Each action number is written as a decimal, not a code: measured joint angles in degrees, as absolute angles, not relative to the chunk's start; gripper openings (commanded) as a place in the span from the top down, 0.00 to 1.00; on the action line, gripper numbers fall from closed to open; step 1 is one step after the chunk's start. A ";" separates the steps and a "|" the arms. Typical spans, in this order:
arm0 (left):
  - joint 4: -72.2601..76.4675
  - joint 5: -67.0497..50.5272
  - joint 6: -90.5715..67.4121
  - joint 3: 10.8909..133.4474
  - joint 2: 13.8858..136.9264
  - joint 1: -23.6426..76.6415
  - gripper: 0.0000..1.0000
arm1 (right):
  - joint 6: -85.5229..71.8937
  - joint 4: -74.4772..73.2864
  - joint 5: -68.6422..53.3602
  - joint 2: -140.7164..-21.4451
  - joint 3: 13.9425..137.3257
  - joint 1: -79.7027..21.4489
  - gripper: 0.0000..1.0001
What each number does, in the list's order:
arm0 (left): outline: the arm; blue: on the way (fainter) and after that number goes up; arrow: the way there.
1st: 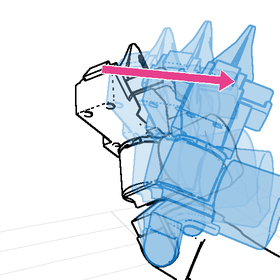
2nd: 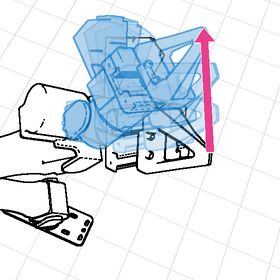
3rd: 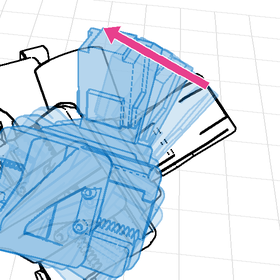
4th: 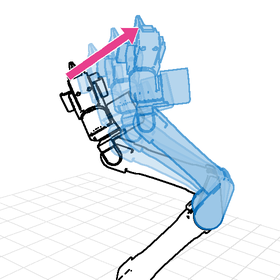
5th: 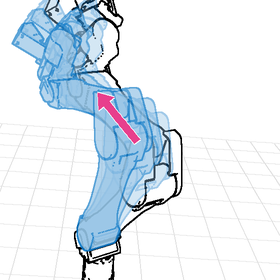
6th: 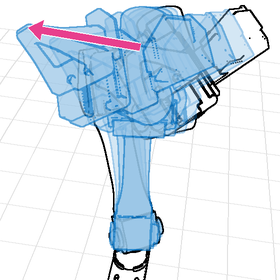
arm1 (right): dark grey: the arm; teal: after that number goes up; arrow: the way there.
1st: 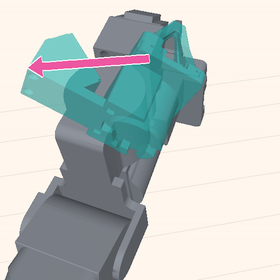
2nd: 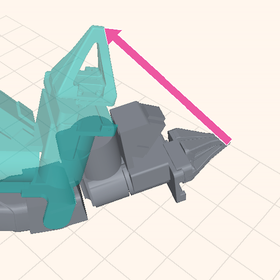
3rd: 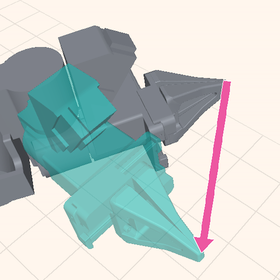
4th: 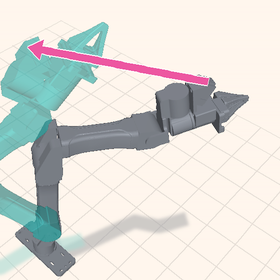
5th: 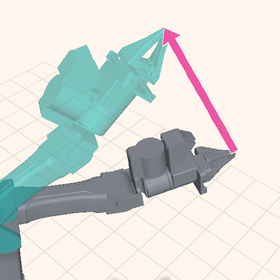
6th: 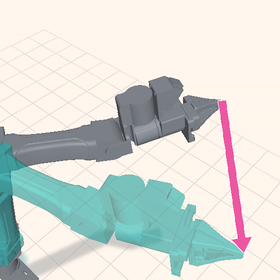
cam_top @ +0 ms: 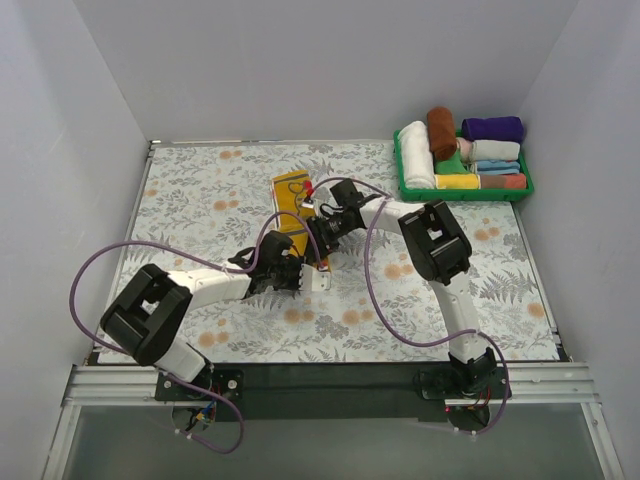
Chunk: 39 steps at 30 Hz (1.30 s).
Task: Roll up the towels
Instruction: Roll the towel
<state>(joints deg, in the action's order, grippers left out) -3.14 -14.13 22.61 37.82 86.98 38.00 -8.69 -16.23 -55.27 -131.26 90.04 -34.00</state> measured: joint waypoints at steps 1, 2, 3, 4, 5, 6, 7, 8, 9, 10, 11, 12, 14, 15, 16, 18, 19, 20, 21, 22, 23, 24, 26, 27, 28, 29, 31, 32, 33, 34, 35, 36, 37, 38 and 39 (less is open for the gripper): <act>-2.96 -13.96 22.81 37.82 87.31 38.00 0.83 | -8.84 -15.88 -55.37 -131.26 89.73 -34.02 0.69; -2.98 -13.96 23.00 37.82 87.59 38.02 0.93 | -8.88 -15.46 -55.64 -131.20 89.30 -34.02 0.69; -3.22 -13.96 22.87 37.85 87.64 38.02 0.97 | -8.99 -14.92 -55.92 -131.15 88.86 -34.00 0.69; -3.84 -14.09 23.09 37.87 87.57 38.02 1.00 | -9.08 -14.33 -56.23 -130.87 88.16 -34.00 0.68; -4.54 -14.57 23.16 37.95 87.31 38.04 1.00 | -9.08 -14.06 -56.40 -130.50 87.48 -34.06 0.68; -5.74 -15.35 23.16 38.09 86.85 38.06 1.00 | -9.08 -13.54 -56.45 -129.78 86.35 -34.22 0.67; -7.53 -16.38 23.03 38.26 86.11 38.13 1.00 | -9.08 -13.32 -56.36 -128.70 84.84 -34.44 0.66; -9.56 -17.47 22.74 38.35 85.12 38.24 1.00 | -9.08 -13.39 -56.27 -127.42 83.29 -34.74 0.63; -12.12 -18.74 22.41 38.50 83.94 38.48 1.00 | -9.15 -13.54 -56.21 -126.08 81.69 -35.07 0.61; -14.83 -20.10 21.85 38.68 82.72 38.72 1.00 | -9.08 -13.67 -56.05 -124.60 80.12 -35.31 0.60; -17.47 -21.47 21.04 38.92 81.60 38.96 1.00 | -8.95 -13.91 -55.94 -122.93 78.78 -35.53 0.59; -20.14 -23.00 20.23 39.24 80.64 39.24 1.00 | -8.64 -14.37 -55.77 -121.27 77.67 -35.83 0.59; -24.53 -26.15 18.26 39.79 79.15 39.57 1.00 | -7.51 -15.99 -55.68 -117.78 76.88 -36.12 0.58; -26.92 -27.92 17.19 40.14 78.43 39.77 1.00 | -6.83 -16.62 -55.61 -116.25 76.88 -36.12 0.58; -28.64 -29.17 16.25 40.36 77.95 40.07 1.00 | -5.78 -17.30 -55.51 -114.41 76.88 -36.07 0.58; -31.03 -30.81 14.87 40.62 77.36 40.51 1.00 | -3.86 -18.37 -54.98 -111.33 76.88 -36.01 0.59; -32.40 -31.64 14.13 41.04 77.30 40.66 1.00 | -2.79 -18.70 -54.59 -110.28 76.86 -36.01 0.59; -33.56 -32.49 13.52 41.60 77.41 40.75 1.00 | -2.02 -18.94 -54.22 -109.75 76.84 -35.99 0.60; -34.74 -33.21 12.91 42.44 77.65 40.84 1.00 | -1.26 -19.16 -53.95 -109.62 76.82 -35.99 0.60; -35.81 -34.00 12.29 43.46 78.04 40.86 1.00 | -0.73 -19.42 -53.58 -109.78 76.69 -35.97 0.60; -36.71 -34.83 11.66 44.66 78.54 40.86 1.00 | -0.12 -19.75 -53.15 -110.21 76.47 -35.99 0.60; -37.21 -35.48 11.11 45.74 79.02 40.86 1.00 | 0.32 -20.03 -52.75 -110.87 76.31 -36.01 0.61; -38.13 -36.53 9.91 47.72 79.66 40.86 1.00 | 0.93 -20.67 -52.07 -112.51 76.25 -36.14 0.62; -38.46 -36.88 9.45 48.58 79.88 40.82 1.00 | 1.28 -20.88 -51.77 -113.49 76.25 -36.23 0.62; -38.74 -37.26 9.06 49.47 80.14 40.75 1.00 | 1.61 -21.04 -51.44 -114.52 76.20 -36.38 0.63; -39.03 -37.63 8.73 50.35 80.47 40.60 1.00 | 1.83 -21.15 -51.16 -115.42 76.09 -36.58 0.63; -39.48 -38.28 8.45 52.10 81.41 40.01 1.00 | 2.20 -21.47 -50.81 -117.10 75.55 -37.15 0.63; -39.53 -38.50 8.47 52.62 81.82 39.66 1.00 | 2.37 -21.74 -50.72 -117.69 75.24 -37.45 0.64; -39.68 -38.68 8.49 53.19 82.30 39.07 1.00 | 2.50 -22.09 -50.70 -118.17 75.09 -37.69 0.64; -39.70 -38.76 8.54 53.54 82.76 38.37 1.00 | 2.63 -22.46 -50.72 -118.63 75.09 -37.93 0.64; -39.81 -38.79 8.60 53.78 83.13 37.60 1.00 | 2.72 -22.57 -50.78 -118.83 75.09 -38.02 0.64; -39.88 -38.74 8.80 53.95 83.55 36.75 1.00 | 2.90 -22.61 -50.94 -118.87 75.09 -38.09 0.64; -39.92 -38.79 9.04 54.15 84.01 35.81 1.00 | 3.14 -22.61 -50.98 -118.87 75.11 -38.22 0.64; -39.99 -38.79 9.37 54.48 84.55 34.92 1.00 | 3.38 -22.70 -51.07 -118.87 75.13 -38.33 0.64; -40.12 -38.87 9.89 55.05 85.41 33.74 1.00 | 3.62 -23.03 -51.11 -118.87 75.22 -38.33 0.64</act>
<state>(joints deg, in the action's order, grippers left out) -40.12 -38.87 9.89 55.05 85.41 33.74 3.62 -23.03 -51.11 -118.87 75.22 -38.33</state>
